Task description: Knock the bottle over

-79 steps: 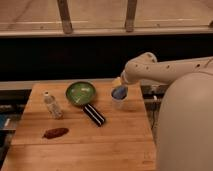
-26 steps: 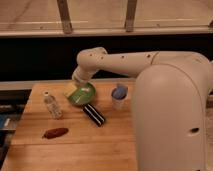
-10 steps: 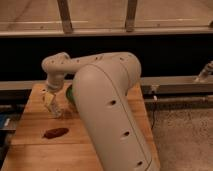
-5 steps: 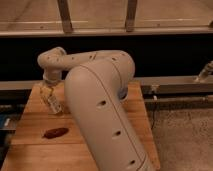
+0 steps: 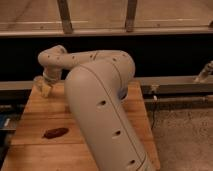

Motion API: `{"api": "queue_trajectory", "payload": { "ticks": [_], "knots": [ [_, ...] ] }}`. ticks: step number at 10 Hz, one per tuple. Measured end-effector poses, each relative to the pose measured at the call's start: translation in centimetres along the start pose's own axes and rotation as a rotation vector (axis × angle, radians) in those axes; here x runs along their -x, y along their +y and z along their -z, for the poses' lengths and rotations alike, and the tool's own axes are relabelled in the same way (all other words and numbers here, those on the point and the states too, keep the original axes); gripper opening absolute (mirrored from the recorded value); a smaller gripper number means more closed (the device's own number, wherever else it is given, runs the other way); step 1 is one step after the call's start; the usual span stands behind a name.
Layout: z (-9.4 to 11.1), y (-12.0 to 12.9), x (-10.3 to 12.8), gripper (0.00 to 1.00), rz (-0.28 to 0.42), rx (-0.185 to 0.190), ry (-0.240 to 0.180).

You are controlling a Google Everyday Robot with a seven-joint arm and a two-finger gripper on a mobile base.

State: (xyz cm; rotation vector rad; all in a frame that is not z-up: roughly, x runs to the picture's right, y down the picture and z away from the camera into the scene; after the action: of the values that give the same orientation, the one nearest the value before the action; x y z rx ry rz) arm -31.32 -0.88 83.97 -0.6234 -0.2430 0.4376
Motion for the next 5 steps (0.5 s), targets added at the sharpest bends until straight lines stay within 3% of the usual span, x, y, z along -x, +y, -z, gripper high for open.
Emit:
{"api": "queue_trajectory", "payload": {
  "ticks": [5],
  "knots": [
    [-0.03,0.09,0.05,0.8,0.002,0.001,0.0]
  ]
}}
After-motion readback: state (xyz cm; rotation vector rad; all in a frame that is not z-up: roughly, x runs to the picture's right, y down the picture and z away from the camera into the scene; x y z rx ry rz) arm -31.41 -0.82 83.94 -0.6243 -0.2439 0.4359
